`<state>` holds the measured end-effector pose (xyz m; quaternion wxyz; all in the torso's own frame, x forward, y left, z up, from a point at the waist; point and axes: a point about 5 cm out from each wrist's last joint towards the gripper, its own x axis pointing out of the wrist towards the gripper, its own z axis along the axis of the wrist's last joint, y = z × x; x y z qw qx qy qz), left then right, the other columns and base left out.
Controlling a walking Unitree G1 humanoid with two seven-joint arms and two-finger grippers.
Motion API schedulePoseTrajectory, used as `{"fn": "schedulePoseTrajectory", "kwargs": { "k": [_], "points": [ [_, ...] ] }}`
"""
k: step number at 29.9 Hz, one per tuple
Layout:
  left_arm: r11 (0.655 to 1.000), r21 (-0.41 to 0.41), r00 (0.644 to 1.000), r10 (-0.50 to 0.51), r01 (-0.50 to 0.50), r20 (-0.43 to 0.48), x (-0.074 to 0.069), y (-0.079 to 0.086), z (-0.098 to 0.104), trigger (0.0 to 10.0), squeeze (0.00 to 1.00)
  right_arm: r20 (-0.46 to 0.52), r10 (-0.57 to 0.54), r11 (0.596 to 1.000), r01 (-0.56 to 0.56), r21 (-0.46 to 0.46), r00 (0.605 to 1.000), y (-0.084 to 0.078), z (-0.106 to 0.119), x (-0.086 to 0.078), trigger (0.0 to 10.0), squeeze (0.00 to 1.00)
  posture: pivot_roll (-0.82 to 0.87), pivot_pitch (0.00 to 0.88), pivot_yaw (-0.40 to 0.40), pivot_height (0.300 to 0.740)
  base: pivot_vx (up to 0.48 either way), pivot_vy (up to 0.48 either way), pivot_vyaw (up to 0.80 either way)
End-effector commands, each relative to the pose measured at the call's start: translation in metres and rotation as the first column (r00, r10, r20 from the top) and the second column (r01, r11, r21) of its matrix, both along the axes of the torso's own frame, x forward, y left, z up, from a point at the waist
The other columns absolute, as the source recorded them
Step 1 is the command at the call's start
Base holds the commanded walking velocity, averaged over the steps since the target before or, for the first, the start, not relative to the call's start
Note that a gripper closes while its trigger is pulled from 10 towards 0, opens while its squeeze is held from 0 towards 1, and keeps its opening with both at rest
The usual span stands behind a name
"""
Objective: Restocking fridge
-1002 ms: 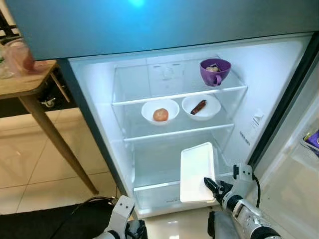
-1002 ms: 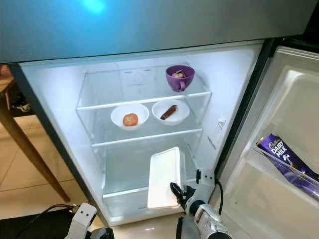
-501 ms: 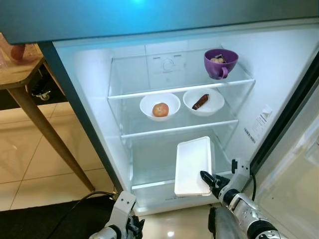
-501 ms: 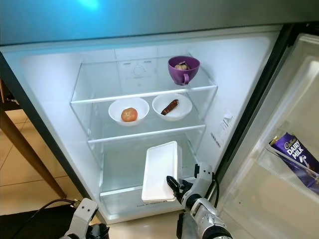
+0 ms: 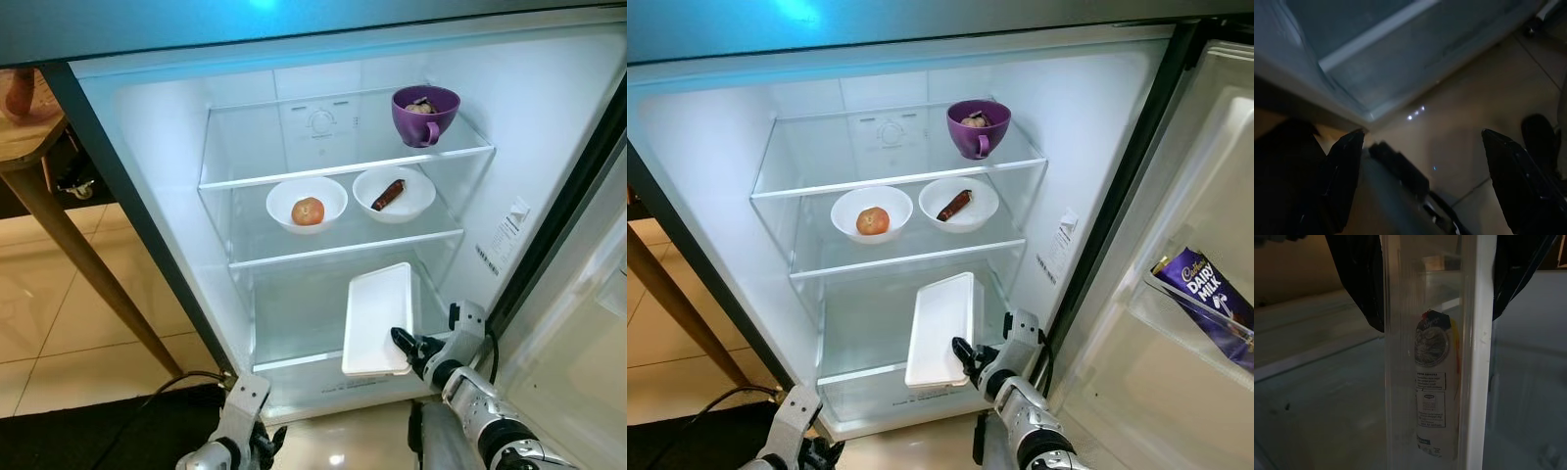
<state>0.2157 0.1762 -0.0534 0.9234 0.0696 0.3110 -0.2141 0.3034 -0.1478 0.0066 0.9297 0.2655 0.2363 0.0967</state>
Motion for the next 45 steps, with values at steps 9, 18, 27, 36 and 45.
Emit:
{"fn": "schedulePoseTrajectory", "kwargs": {
  "k": [9, 18, 27, 36, 45],
  "points": [
    [1.0, -0.015, 0.998, 0.009, -0.008, 0.06, 0.009, -0.002, 0.007, 10.0, 0.0, 0.051, -0.007, 1.0, 0.007, 0.015, 0.999, 0.002, 0.017, 0.015, 10.0, 0.0, -0.05, 0.061, 0.004, 0.402, 0.0, 0.0, 0.0],
    [0.996, -0.078, 0.963, 0.049, -0.03, 0.263, 0.037, 0.014, 0.04, 10.0, 0.0, 0.097, -0.058, 0.998, 0.06, -0.013, 0.994, -0.021, 0.042, 0.035, 10.0, 0.0, 0.0, 0.249, -0.01, 0.402, 0.0, 0.0, 0.0],
    [0.991, -0.091, 0.889, -0.05, 0.103, 0.455, 0.057, 0.004, 0.073, 10.0, 0.0, 0.141, -0.133, 0.991, 0.13, 0.033, 0.981, -0.036, 0.057, 0.044, 10.0, 0.0, 0.03, 0.356, 0.009, 0.402, 0.0, 0.0, 0.0],
    [0.975, -0.087, 0.841, -0.131, 0.206, 0.525, 0.058, -0.012, 0.085, 10.0, 0.0, 0.17, -0.152, 0.986, 0.138, 0.093, 0.974, -0.046, 0.071, 0.052, 10.0, 0.0, 0.05, 0.412, 0.019, 0.392, 0.0, 0.0, 0.0],
    [0.968, -0.078, 0.813, -0.157, 0.24, 0.561, 0.063, -0.015, 0.097, 10.0, 0.0, 0.205, -0.153, 0.983, 0.127, 0.135, 0.967, -0.042, 0.085, 0.06, 10.0, 0.0, 0.07, 0.415, 0.021, 0.352, 0.0, 0.0, 0.0]
  ]
}}
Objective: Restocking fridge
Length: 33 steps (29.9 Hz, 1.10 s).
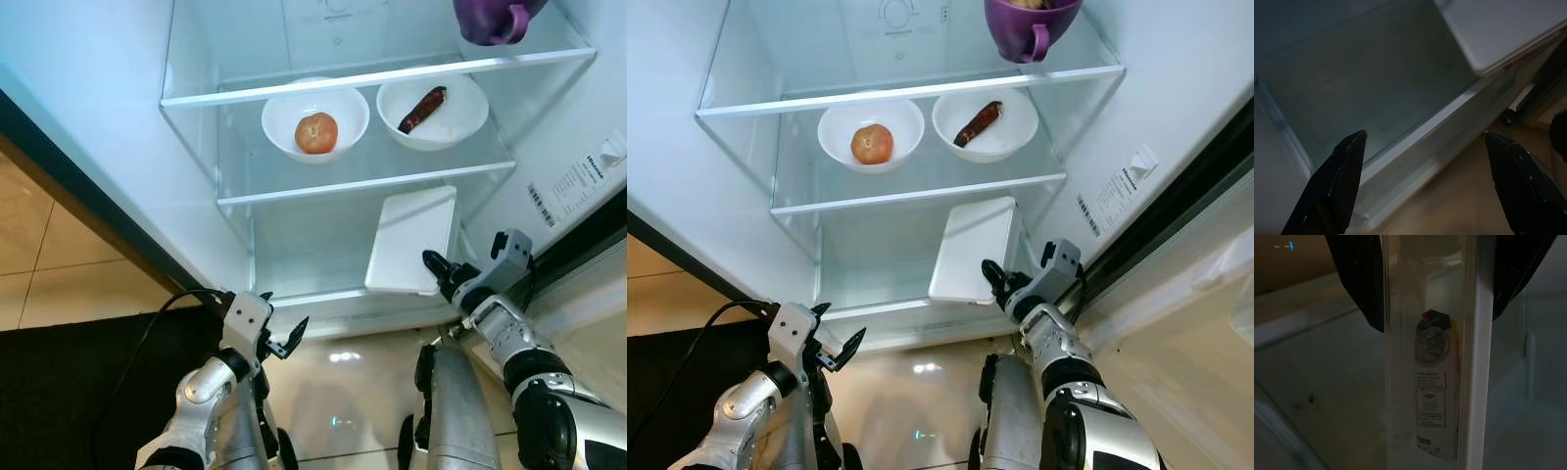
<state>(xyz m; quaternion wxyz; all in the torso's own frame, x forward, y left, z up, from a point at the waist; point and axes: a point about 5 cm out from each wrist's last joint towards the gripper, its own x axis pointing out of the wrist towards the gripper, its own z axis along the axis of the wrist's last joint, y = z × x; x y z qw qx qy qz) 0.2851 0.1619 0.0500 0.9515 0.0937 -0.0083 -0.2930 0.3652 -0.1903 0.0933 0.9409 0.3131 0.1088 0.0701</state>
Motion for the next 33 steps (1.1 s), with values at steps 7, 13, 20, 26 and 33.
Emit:
{"fn": "schedulePoseTrajectory", "kwargs": {
  "k": [7, 13, 20, 26, 33],
  "points": [
    [0.999, 0.012, 0.999, -0.031, 0.031, -0.016, -0.007, -0.002, -0.002, 10.0, 0.0, 0.021, -0.028, 0.992, 0.025, 0.123, 0.999, 0.0, 0.005, 0.002, 10.0, 0.0, 0.07, 0.42, 0.027, 0.322, 0.0, 0.0, 0.0],
    [0.999, 0.011, 0.999, -0.047, 0.047, -0.012, -0.009, -0.006, 0.0, 10.0, 0.0, 0.023, -0.053, 0.993, 0.05, 0.11, 0.998, 0.002, 0.013, 0.008, 10.0, 0.0, 0.08, 0.424, 0.03, 0.317, 0.0, 0.0, 0.0],
    [0.998, 0.017, 0.998, -0.061, 0.062, -0.017, -0.014, -0.007, -0.002, 10.0, 0.0, 0.062, 0.023, 1.0, -0.023, -0.009, 0.998, 0.012, 0.024, 0.015, 10.0, 0.0, 0.08, 0.426, 0.031, 0.317, 0.0, 0.0, 0.0],
    [0.998, 0.019, 0.998, -0.061, 0.062, -0.022, -0.017, -0.007, -0.002, 10.0, 0.0, 0.049, 0.063, 0.987, -0.056, -0.148, 0.997, 0.015, 0.03, 0.019, 10.0, 1.0, 0.09, 0.427, 0.028, 0.317, 0.0, 0.0, 0.0],
    [0.997, 0.022, 0.997, -0.068, 0.068, -0.023, -0.019, -0.008, -0.002, 10.0, 0.0, 0.049, 0.057, 0.977, -0.046, -0.206, 0.997, 0.015, 0.033, 0.021, 10.0, 0.94, 0.09, 0.428, 0.028, 0.317, 0.0, 0.0, 0.0]
  ]
}}
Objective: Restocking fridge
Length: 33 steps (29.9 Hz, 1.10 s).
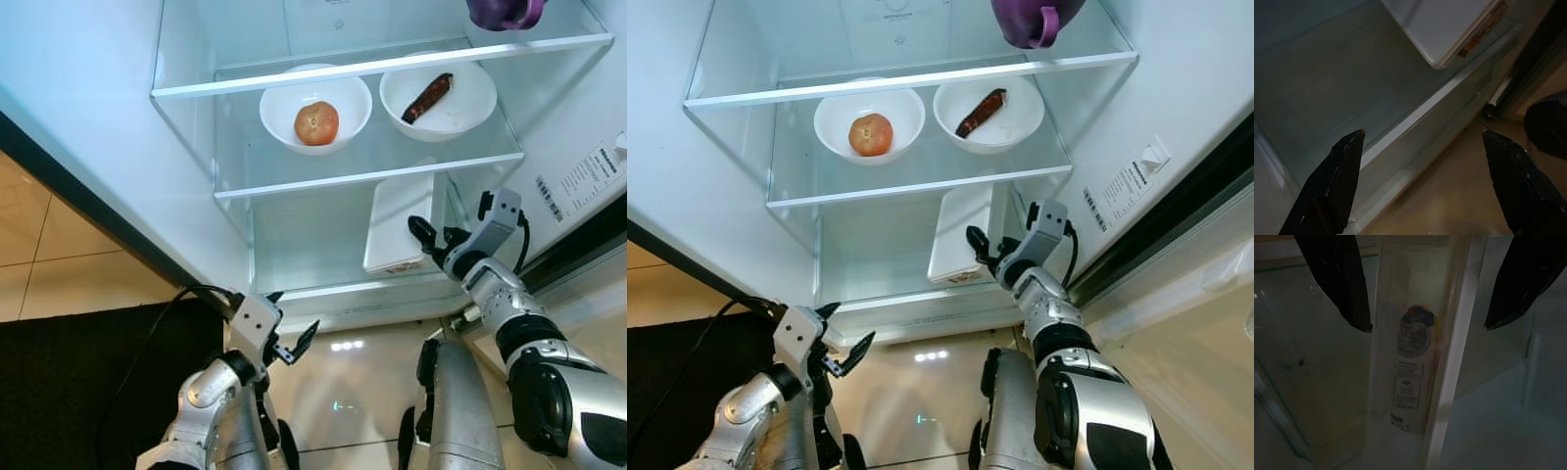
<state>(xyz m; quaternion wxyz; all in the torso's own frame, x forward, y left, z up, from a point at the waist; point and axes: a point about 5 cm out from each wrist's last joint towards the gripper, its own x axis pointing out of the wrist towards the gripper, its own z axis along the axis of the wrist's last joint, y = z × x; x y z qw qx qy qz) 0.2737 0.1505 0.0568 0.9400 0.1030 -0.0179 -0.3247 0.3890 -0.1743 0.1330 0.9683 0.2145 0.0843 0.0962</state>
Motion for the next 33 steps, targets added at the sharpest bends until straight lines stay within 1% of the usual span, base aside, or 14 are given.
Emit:
{"fn": "schedulePoseTrajectory", "kwargs": {
  "k": [1, 3, 5, 6, 7, 9, 11, 12, 14, 15, 23, 29, 30, 33],
  "points": [
    [1.0, 0.011, 0.999, -0.001, 0.001, -0.041, -0.0081, 0.0028, -0.0087, 10.0, 0.0, -0.023, -0.004, 1.0, 0.004, -0.02, 1.0, -0.0006, -0.0061, -0.0021, 10.0, 0.9, 0.09, 0.427, 0.029, 0.317, 0.0, 0.0, 0.0],
    [1.0, 0.013, 0.999, -0.003, 0.003, -0.044, -0.0091, 0.0024, -0.0095, 10.0, 0.0, -0.012, -0.015, 0.997, 0.014, -0.073, 1.0, -0.0029, -0.0034, -0.001, 10.0, 0.61, 0.09, 0.426, 0.028, 0.317, 0.0, 0.0, 0.0],
    [1.0, 0.014, 0.999, -0.002, 0.003, -0.045, -0.0093, 0.0023, -0.0097, 10.0, 0.0, -0.008, -0.018, 0.994, 0.017, -0.109, 1.0, -0.0041, -0.0027, -0.0008, 10.0, 0.61, 0.09, 0.427, 0.029, 0.317, 0.0, 0.0, 0.0],
    [1.0, 0.014, 0.999, -0.002, 0.003, -0.046, -0.0095, 0.0022, -0.0098, 10.0, 0.0, -0.005, -0.019, 0.988, 0.018, -0.154, 1.0, -0.005, -0.0025, -0.0006, 10.0, 0.32, 0.09, 0.425, 0.028, 0.317, 0.0, 0.0, 0.0],
    [1.0, 0.015, 0.999, -0.002, 0.003, -0.047, -0.0095, 0.002, -0.0097, 10.0, 0.0, -0.004, -0.019, 0.983, 0.018, -0.183, 1.0, -0.0054, -0.0023, -0.0006, 10.0, 0.2, 0.09, 0.424, 0.028, 0.317, 0.0, 0.0, 0.0],
    [1.0, 0.015, 0.999, -0.002, 0.003, -0.047, -0.0094, 0.0018, -0.0096, 10.0, 0.0, 0.0, -0.008, 0.972, 0.008, -0.236, 1.0, -0.0049, -0.0018, -0.0003, 10.0, 0.09, 0.09, 0.425, 0.028, 0.317, 0.0, 0.0, 0.0],
    [1.0, 0.015, 0.999, -0.002, 0.003, -0.046, -0.0093, 0.0017, -0.0094, 10.0, 0.0, 0.001, -0.006, 0.963, 0.007, -0.268, 1.0, -0.0049, -0.0015, -0.0001, 10.0, 0.08, 0.09, 0.425, 0.028, 0.317, 0.0, 0.0, 0.0],
    [1.0, 0.015, 0.999, -0.003, 0.004, -0.045, -0.0092, 0.0013, -0.0092, 10.0, 0.0, -0.001, -0.006, 0.942, 0.005, -0.336, 1.0, -0.0055, -0.0018, 0.0, 10.0, 0.08, 0.09, 0.423, 0.027, 0.317, 0.0, 0.0, 0.0],
    [1.0, 0.015, 0.999, -0.004, 0.005, -0.044, -0.009, 0.0006, -0.0089, 10.0, 0.0, 0.002, -0.002, 0.923, 0.002, -0.385, 1.0, -0.0056, -0.0017, 0.0001, 10.0, 0.07, 0.09, 0.423, 0.027, 0.317, 0.0, 0.0, 0.0],
    [1.0, 0.016, 0.999, -0.007, 0.008, -0.043, -0.0091, -0.0004, -0.0085, 10.0, 0.0, 0.009, 0.006, 0.907, -0.002, -0.421, 1.0, -0.0046, -0.0008, 0.0006, 10.0, 0.01, 0.09, 0.421, 0.026, 0.317, 0.0, 0.0, 0.0],
    [1.0, 0.018, 0.999, -0.007, 0.008, -0.042, -0.0094, -0.0011, -0.0083, 10.0, 0.0, 0.021, 0.009, 0.904, 0.001, -0.427, 1.0, -0.0035, 0.0015, 0.0016, 10.0, 0.0, 0.09, 0.416, 0.025, 0.317, 0.0, 0.0, 0.0],
    [1.0, 0.018, 0.999, -0.012, 0.013, -0.04, -0.0094, -0.0029, -0.0081, 10.0, 0.0, 0.022, 0.001, 0.851, 0.011, -0.525, 1.0, -0.0052, -0.0002, 0.001, 10.0, 0.0, 0.1, 0.411, 0.025, 0.317, 0.0, 0.0, 0.0],
    [1.0, 0.019, 0.999, -0.015, 0.016, -0.038, -0.0096, -0.0038, -0.0077, 10.0, 0.0, 0.011, -0.007, 0.816, 0.012, -0.578, 1.0, -0.0063, -0.0034, 0.0, 10.0, 0.0, 0.1, 0.409, 0.024, 0.317, 0.0, 0.0, 0.0],
    [1.0, 0.021, 0.999, -0.015, 0.016, -0.036, -0.0099, -0.0039, -0.0074, 10.0, 0.0, -0.001, -0.009, 0.799, 0.007, -0.602, 1.0, -0.0066, -0.0058, -0.0008, 10.0, 0.0, 0.1, 0.41, 0.024, 0.317, 0.0, 0.0, 0.0]
  ]
}}
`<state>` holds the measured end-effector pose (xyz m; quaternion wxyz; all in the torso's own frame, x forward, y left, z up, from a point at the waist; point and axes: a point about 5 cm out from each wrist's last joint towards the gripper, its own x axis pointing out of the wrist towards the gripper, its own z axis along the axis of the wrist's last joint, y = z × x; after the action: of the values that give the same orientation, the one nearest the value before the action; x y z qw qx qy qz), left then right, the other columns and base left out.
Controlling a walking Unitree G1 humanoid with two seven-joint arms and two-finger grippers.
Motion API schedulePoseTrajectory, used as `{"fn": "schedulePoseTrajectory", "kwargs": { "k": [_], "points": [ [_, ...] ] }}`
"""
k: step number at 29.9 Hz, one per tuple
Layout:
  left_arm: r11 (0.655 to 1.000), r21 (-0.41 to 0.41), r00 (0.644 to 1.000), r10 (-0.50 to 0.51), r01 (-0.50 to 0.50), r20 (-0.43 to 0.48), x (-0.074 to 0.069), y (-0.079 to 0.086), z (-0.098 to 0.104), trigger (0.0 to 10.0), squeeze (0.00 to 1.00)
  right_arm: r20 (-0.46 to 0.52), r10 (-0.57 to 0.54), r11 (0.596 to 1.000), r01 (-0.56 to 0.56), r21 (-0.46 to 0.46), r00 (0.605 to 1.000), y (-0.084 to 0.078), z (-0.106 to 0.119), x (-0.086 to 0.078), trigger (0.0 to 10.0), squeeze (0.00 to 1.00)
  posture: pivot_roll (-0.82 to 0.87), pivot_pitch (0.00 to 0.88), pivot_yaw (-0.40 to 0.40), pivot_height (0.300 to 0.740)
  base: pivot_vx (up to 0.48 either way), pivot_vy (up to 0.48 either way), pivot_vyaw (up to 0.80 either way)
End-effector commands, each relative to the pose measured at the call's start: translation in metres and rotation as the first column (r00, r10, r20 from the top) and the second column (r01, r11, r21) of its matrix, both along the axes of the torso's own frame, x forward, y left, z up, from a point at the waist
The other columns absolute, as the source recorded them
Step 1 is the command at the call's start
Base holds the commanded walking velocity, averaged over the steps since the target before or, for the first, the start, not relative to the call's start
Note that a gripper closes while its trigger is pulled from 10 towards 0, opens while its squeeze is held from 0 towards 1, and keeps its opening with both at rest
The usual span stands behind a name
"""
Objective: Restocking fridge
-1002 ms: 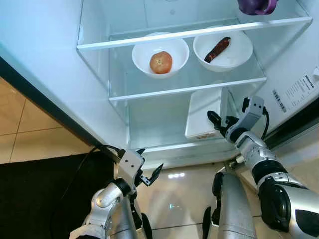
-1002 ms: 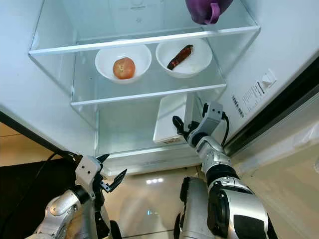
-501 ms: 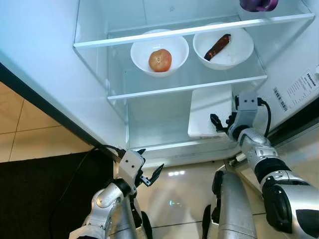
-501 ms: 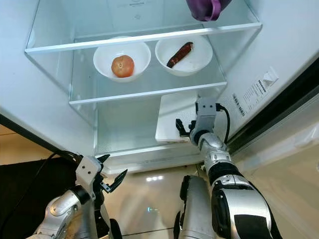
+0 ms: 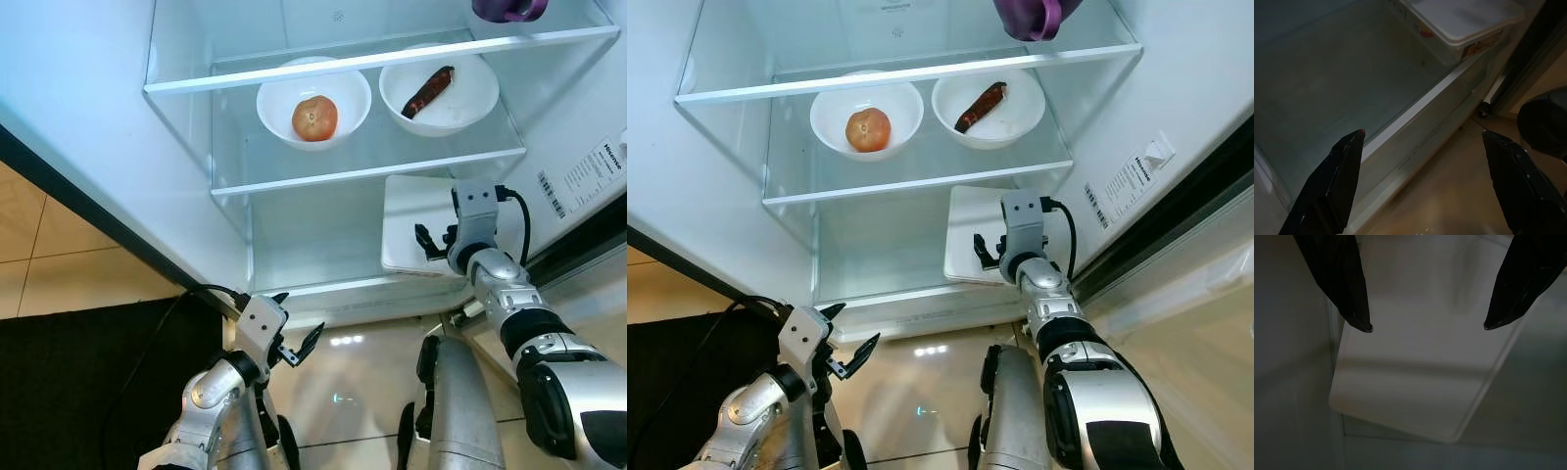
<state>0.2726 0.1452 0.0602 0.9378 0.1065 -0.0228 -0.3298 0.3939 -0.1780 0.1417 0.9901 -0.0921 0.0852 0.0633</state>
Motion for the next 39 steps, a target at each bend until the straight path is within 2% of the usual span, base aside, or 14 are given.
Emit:
{"fn": "schedulePoseTrajectory", "kwargs": {
  "k": [1, 8, 14, 17, 21, 22, 25, 30, 34, 35, 36, 37, 38, 39],
  "points": [
    [1.0, 0.017, 0.999, -0.003, 0.004, -0.047, -0.009, 0.001, -0.011, 10.0, 0.0, -0.05, -0.01, 1.0, 0.008, -0.026, 0.999, -0.003, -0.014, -0.006, 10.0, 0.0, 0.1, 0.41, 0.024, 0.317, 0.0, 0.0, 0.0],
    [1.0, 0.018, 0.999, -0.005, 0.006, -0.042, -0.009, 0.0, -0.01, 10.0, 0.0, -0.053, 0.017, 1.0, -0.018, -0.007, 0.998, 0.002, -0.015, -0.006, 10.0, 0.0, 0.1, 0.412, 0.022, 0.317, 0.0, 0.0, 0.0],
    [1.0, 0.013, 0.999, -0.002, 0.003, -0.037, -0.008, -0.002, -0.009, 10.0, 0.0, 0.0, 0.21, 0.965, -0.207, 0.163, 0.978, 0.026, -0.009, -0.006, 10.0, 0.0, 0.09, 0.409, 0.02, 0.317, 0.0, 0.0, 0.0],
    [0.998, -0.025, 0.998, 0.051, -0.052, -0.025, -0.003, 0.002, -0.004, 10.0, 0.0, 0.004, 0.37, 0.911, -0.364, 0.194, 0.929, 0.043, -0.015, -0.013, 10.0, 0.0, 0.09, 0.406, 0.018, 0.317, 0.0, 0.0, 0.0],
    [0.993, -0.06, 0.994, 0.102, -0.103, -0.024, 0.001, 0.008, -0.001, 10.0, 0.0, -0.026, 0.433, 0.89, -0.423, 0.171, 0.901, 0.05, -0.025, -0.019, 10.0, 0.0, 0.09, 0.404, 0.016, 0.317, 0.0, 0.0, 0.0],
    [0.991, -0.066, 0.993, 0.118, -0.12, -0.023, 0.001, 0.011, -0.001, 10.0, 0.0, -0.037, 0.471, 0.873, -0.459, 0.162, 0.882, 0.056, -0.03, -0.023, 9.2, 0.0, 0.09, 0.403, 0.019, 0.317, 0.0, 0.0, 0.0],
    [0.988, -0.065, 0.99, 0.136, -0.137, -0.024, -0.001, 0.016, -0.001, 10.0, 0.0, -0.068, 0.55, 0.831, -0.539, 0.136, 0.832, 0.072, -0.044, -0.034, 10.0, 0.0, 0.09, 0.403, 0.018, 0.317, 0.0, 0.0, 0.0],
    [0.988, -0.059, 0.99, 0.142, -0.143, -0.027, -0.004, 0.018, -0.004, 10.0, 0.0, -0.097, 0.646, 0.76, -0.626, 0.176, 0.757, 0.09, -0.06, -0.051, 10.0, 0.0, 0.1, 0.401, 0.017, 0.317, 0.0, 0.0, 0.0],
    [0.988, -0.058, 0.99, 0.14, -0.142, -0.028, -0.005, 0.018, -0.004, 10.0, 0.0, -0.122, 0.641, 0.766, -0.621, 0.166, 0.758, 0.095, -0.066, -0.054, 10.0, 0.0, 0.09, 0.4, 0.017, 0.317, 0.0, 0.0, 0.0],
    [0.989, -0.057, 0.99, 0.138, -0.139, -0.029, -0.006, 0.017, -0.005, 10.0, 0.0, -0.15, 0.584, 0.811, -0.568, 0.139, 0.798, 0.093, -0.07, -0.052, 0.0, 0.0, 0.09, 0.4, 0.017, 0.317, 0.0, 0.0, 0.0],
    [0.989, -0.056, 0.99, 0.135, -0.137, -0.03, -0.006, 0.016, -0.005, 10.0, 0.0, -0.167, 0.532, 0.847, -0.519, 0.119, 0.83, 0.091, -0.072, -0.05, 0.0, 0.0, 0.09, 0.4, 0.017, 0.317, 0.0, 0.0, 0.0],
    [0.989, -0.056, 0.99, 0.135, -0.137, -0.03, -0.006, 0.016, -0.005, 10.0, 0.0, -0.167, 0.532, 0.847, -0.519, 0.119, 0.83, 0.091, -0.072, -0.05, 0.0, 0.0, 0.09, 0.4, 0.017, 0.317, 0.0, 0.0, 0.0],
    [0.991, -0.051, 0.992, 0.123, -0.124, -0.029, -0.007, 0.014, -0.005, 10.0, 0.0, -0.185, 0.427, 0.904, -0.414, 0.109, 0.885, 0.085, -0.075, -0.047, 0.0, 0.0, 0.1, 0.401, 0.02, 0.317, 0.0, 0.0, 0.0],
    [0.991, -0.051, 0.992, 0.123, -0.124, -0.029, -0.007, 0.014, -0.005, 10.0, 0.0, -0.185, 0.427, 0.904, -0.414, 0.109, 0.885, 0.085, -0.075, -0.047, 0.0, 0.0, 0.1, 0.401, 0.02, 0.317, 0.0, 0.0, 0.0]
  ]
}}
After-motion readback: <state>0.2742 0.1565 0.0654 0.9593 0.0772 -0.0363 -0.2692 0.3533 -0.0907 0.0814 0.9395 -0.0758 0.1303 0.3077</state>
